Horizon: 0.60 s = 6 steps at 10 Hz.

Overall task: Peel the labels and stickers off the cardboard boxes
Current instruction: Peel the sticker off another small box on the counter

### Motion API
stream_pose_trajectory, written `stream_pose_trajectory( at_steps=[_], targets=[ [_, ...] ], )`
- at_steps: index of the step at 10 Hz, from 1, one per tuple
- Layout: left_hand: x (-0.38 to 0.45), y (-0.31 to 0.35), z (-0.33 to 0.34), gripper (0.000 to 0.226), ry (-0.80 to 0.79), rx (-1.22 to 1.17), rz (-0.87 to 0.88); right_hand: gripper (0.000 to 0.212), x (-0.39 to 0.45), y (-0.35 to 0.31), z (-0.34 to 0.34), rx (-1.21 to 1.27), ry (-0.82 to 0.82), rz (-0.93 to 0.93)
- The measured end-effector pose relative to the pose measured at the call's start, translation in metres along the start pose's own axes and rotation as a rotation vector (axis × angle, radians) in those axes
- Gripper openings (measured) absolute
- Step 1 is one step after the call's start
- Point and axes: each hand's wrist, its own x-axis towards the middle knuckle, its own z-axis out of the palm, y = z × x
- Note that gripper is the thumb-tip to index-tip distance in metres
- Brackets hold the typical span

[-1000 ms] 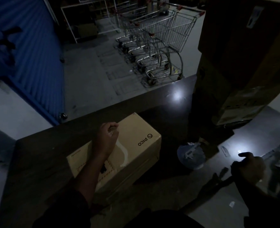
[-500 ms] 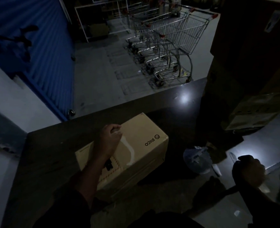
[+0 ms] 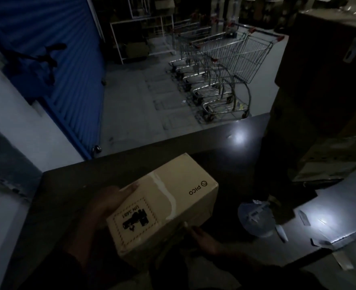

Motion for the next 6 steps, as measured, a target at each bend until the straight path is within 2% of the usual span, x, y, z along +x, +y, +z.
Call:
stream_pose_trajectory(
  at_steps=[1,2,3,4,5,6],
  targets=[
    [-0.006,-0.018,-0.003,0.059,-0.061,-0.141,0.034,0.094,-0.003,-0.020,0.021,0.077,-0.083,-0.081],
    [-0.020,-0.020,0.008,0.047,-0.114,-0.345,0.068,0.088,-0.004,-0.032,0.026,0.238,-0.028,-0.125],
    [-0.024,-0.005,0.024,0.040,-0.064,-0.432,0.108,0.043,-0.005,-0.042,0.017,0.273,0.073,-0.221],
    [-0.014,0.012,0.045,0.043,0.013,-0.575,0.168,0.069,-0.003,-0.051,-0.004,0.091,0.265,-0.295],
    [0.001,0.037,0.082,0.043,-0.042,-0.759,0.180,0.129,0.002,-0.064,-0.050,-0.128,0.497,-0.342],
    [0.008,0.076,0.128,0.048,-0.236,-0.919,0.127,0.107,-0.011,-0.088,-0.103,-0.413,0.693,-0.373]
  ],
)
